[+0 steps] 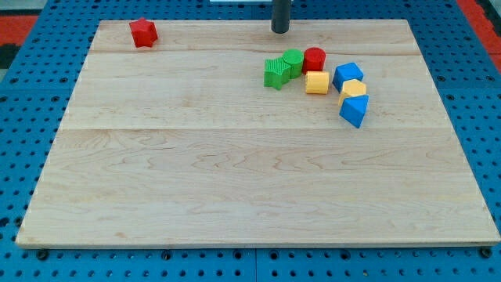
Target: Push the red circle slightly down
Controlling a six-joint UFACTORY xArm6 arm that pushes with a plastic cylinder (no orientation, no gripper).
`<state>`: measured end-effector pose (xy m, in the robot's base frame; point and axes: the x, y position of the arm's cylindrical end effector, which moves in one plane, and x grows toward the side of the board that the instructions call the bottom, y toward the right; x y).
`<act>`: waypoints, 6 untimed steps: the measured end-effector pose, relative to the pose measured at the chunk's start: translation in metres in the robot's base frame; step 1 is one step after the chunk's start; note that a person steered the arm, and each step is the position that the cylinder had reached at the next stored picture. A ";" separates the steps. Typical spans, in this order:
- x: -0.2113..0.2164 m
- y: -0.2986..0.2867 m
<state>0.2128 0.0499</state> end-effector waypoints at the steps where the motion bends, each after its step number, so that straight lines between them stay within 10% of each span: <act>1: 0.000 0.000; 6: 0.070 0.061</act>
